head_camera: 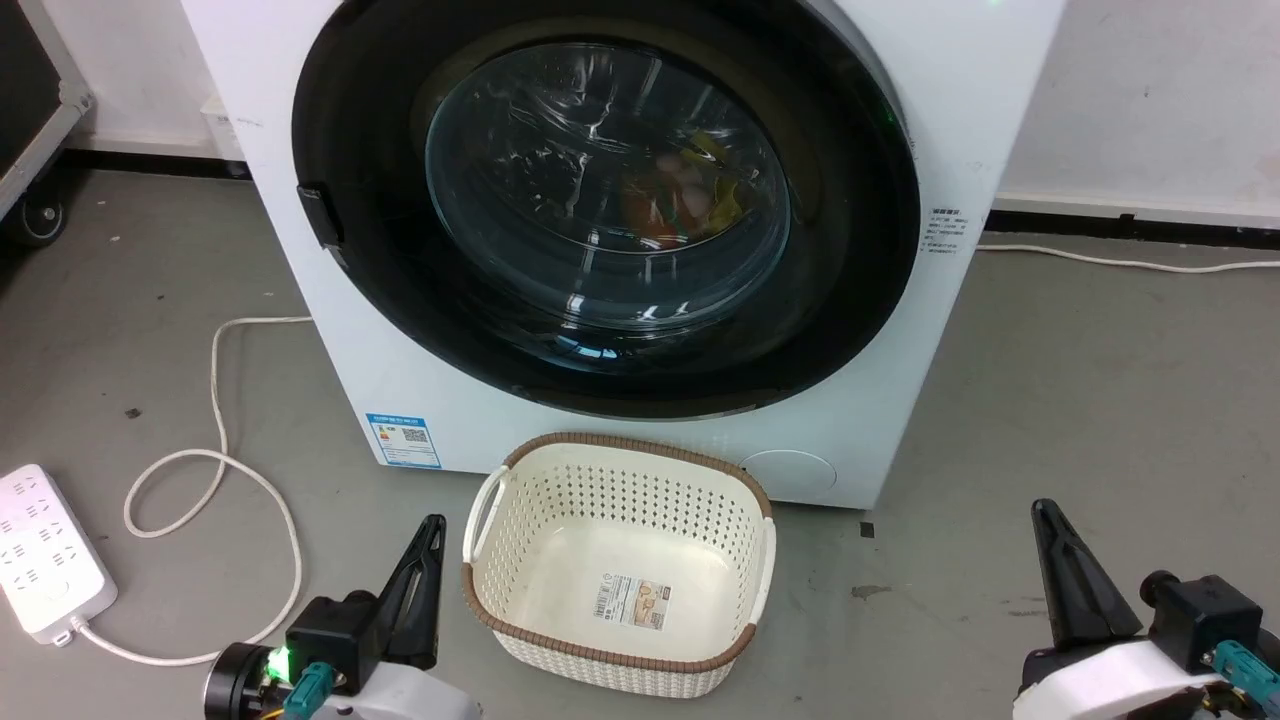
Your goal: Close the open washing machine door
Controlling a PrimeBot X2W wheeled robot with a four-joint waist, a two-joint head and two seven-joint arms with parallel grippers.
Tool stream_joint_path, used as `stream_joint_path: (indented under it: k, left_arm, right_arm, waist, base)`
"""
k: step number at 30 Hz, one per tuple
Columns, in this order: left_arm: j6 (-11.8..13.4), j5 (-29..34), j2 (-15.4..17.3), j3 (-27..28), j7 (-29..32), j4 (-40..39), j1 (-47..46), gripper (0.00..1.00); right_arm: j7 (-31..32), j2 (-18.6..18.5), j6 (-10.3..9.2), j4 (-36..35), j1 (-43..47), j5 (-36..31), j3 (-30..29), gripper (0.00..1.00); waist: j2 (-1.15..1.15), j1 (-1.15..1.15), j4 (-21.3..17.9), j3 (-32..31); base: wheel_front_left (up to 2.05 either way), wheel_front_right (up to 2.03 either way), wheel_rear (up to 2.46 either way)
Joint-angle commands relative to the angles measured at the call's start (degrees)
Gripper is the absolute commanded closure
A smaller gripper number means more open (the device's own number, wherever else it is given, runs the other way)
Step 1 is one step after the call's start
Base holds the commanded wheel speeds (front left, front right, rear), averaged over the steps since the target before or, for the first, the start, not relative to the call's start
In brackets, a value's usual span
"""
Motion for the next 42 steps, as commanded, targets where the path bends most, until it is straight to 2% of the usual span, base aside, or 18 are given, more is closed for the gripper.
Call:
stream_joint_path:
  k: [1,42]
  left_arm:
    - [0.35,0.37,-0.06,0.26,0.35,-0.54,0.14,1.00]
    - [2.65,1.44,-0.30,1.23,5.15,-3.99,0.41,1.00]
  right_arm:
    - [0.38,0.04,-0.01,-0.64,0.23,-0.26,0.18,1.00]
    - [5.21,0.12,-0.02,-4.44,0.69,-1.95,2.17,1.00]
  waist:
    - [0.00,0.00,-0.02,0.01]
    - [0.00,0.00,-0.49,0.32]
  base:
    - [0.00,0.00,0.00]
    - [0.00,0.00,0.00]
